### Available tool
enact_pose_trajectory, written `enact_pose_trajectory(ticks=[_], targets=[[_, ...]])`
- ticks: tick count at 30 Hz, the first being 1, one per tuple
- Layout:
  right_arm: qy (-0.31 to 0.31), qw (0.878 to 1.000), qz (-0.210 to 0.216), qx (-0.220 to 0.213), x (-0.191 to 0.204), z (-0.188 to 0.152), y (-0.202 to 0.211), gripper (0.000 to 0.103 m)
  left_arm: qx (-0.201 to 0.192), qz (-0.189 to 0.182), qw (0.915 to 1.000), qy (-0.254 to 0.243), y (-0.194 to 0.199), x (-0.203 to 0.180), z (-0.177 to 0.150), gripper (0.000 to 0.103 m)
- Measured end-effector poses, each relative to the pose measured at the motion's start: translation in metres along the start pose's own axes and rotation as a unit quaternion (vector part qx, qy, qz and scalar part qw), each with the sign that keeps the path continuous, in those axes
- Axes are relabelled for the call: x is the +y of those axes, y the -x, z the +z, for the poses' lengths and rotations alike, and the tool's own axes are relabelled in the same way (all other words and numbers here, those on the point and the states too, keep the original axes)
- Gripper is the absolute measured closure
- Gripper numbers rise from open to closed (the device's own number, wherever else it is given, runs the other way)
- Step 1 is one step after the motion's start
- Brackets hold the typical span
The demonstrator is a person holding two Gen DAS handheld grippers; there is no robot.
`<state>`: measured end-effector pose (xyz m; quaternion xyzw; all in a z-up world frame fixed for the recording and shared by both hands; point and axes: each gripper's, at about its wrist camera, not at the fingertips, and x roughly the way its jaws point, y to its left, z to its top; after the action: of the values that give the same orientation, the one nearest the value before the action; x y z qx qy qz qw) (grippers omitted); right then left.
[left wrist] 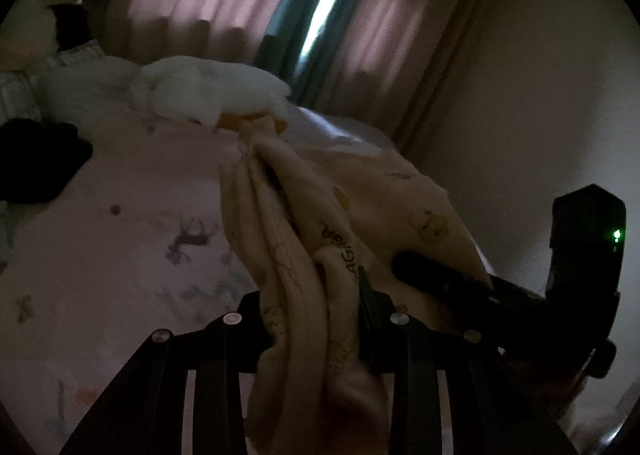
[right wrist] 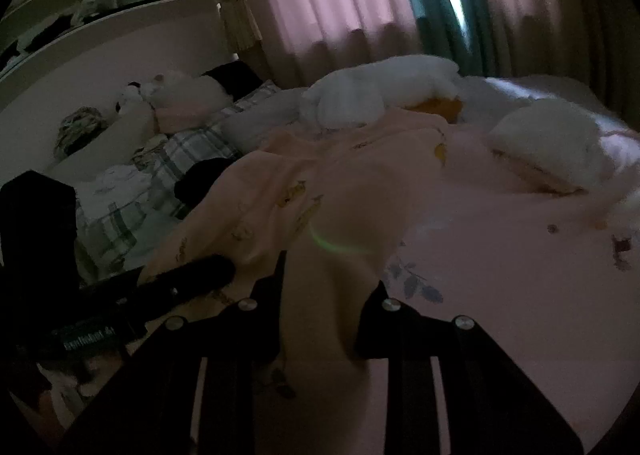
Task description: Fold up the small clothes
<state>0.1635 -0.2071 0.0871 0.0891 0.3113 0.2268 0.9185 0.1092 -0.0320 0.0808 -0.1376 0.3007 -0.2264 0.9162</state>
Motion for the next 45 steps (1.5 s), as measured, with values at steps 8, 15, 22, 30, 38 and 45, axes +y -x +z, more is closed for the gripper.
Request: enact_pose_trajectory(ticks=[8,15,22,30,38,45], targets=[[0.01,0.999,-0.03,0.015,-0.015,-0.047,0.029,0.077,0.011,0.009,0.9997,-0.021,-0.015,-0.019,-0.048,0.071],[0.003,0.99,-0.105,0.09,-0.051,-0.102,-0.03,0.076,0.096,0.034,0.9948,0.007,-0.095,0.017,-0.101,0.07],[-0.069,0.979,-0.119,0.148,-0.121,-0.188,-0.092,0.07,0.14,0.02,0.9866,0.081,-0.139,0.087,-0.161,0.061],[-0.077,0.98,-0.136,0.125,-0.121,-0.191,-0.094,0.069,0.124,0.12,0.9844,-0.03,-0.147,0.055,-0.167,0.041],[-0.13,0.98,-0.115,0.092,-0.126,-0.204,-0.087,0.067,0.116,0.136,0.9835,-0.023,-0.143,0.056,-0.17,0.033],[-0.126,0.98,-0.124,0.092,-0.121,-0.206,-0.086,0.067,0.118,0.138,0.9832,-0.021,-0.144,0.057,-0.172,0.032]])
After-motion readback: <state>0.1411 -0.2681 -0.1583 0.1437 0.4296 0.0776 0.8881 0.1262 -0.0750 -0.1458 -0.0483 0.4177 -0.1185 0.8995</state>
